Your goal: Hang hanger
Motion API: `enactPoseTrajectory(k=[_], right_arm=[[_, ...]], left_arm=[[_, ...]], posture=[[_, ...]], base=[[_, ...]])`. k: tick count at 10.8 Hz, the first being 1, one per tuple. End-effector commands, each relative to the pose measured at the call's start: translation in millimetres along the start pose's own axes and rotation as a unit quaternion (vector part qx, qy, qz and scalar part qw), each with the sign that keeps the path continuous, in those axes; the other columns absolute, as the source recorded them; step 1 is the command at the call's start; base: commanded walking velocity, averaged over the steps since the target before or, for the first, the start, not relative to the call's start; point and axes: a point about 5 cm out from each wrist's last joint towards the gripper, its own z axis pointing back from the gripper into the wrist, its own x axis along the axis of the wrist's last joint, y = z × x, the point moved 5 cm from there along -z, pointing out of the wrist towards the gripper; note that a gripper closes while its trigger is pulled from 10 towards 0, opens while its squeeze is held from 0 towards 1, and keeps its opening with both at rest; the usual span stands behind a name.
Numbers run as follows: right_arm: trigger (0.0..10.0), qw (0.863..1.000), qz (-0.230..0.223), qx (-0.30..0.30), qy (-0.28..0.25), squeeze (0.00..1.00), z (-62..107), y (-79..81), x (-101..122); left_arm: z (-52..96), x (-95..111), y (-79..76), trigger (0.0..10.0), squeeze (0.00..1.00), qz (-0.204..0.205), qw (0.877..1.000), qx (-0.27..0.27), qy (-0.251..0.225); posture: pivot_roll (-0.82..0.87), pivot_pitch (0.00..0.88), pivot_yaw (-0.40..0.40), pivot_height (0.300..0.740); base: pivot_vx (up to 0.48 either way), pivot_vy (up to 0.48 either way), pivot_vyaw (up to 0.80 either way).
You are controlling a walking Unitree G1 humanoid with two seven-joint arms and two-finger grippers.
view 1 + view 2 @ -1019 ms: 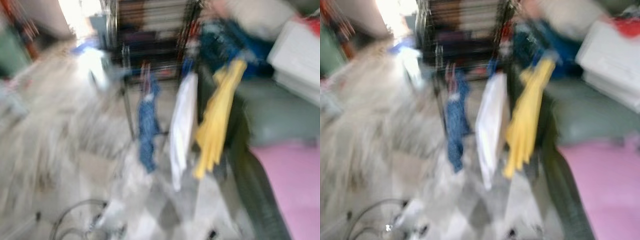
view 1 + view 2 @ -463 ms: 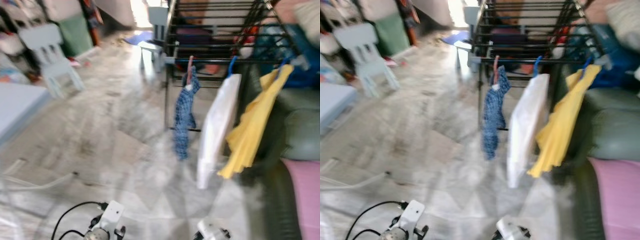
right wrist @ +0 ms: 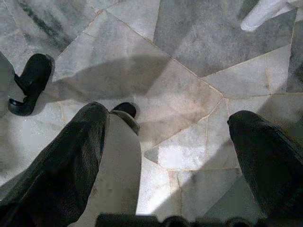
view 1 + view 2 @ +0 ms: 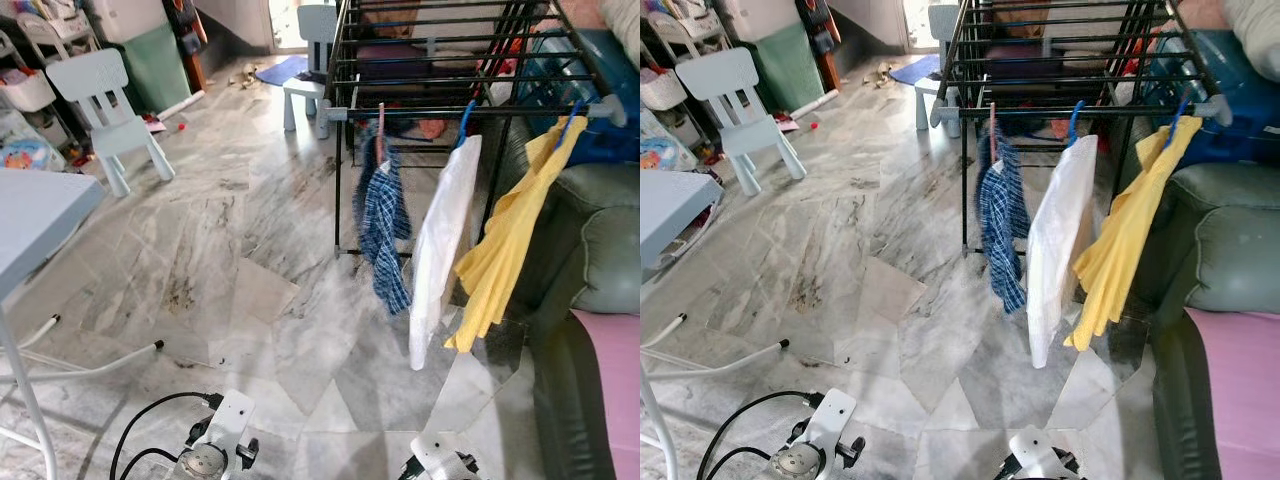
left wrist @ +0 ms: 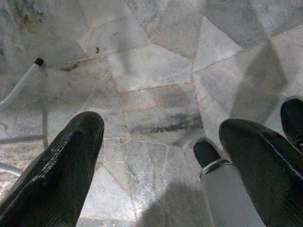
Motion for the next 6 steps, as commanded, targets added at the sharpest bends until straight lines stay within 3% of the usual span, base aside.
enactPoseTrajectory(k=[1, 6], right_arm=[[10.0, 1.000, 0.000, 0.008, 0.007, 0.00, -0.2, 6.1, -2.8], [10.0, 1.000, 0.000, 0.008, 0.007, 0.00, -0.2, 6.1, -2.8]], left_arm=[[0.4, -1.4, 5.5, 10.0, 0.00, 0.005, 1.000, 0.005, 0.002], [0.4, -1.4, 5.5, 10.0, 0.00, 0.005, 1.000, 0.005, 0.002]], posture=[[-0.07, 0.000, 0.066, 0.740], [-0.07, 0.000, 0.066, 0.740]], base=[[0.000, 0.000, 0.00], [0.000, 0.000, 0.00]])
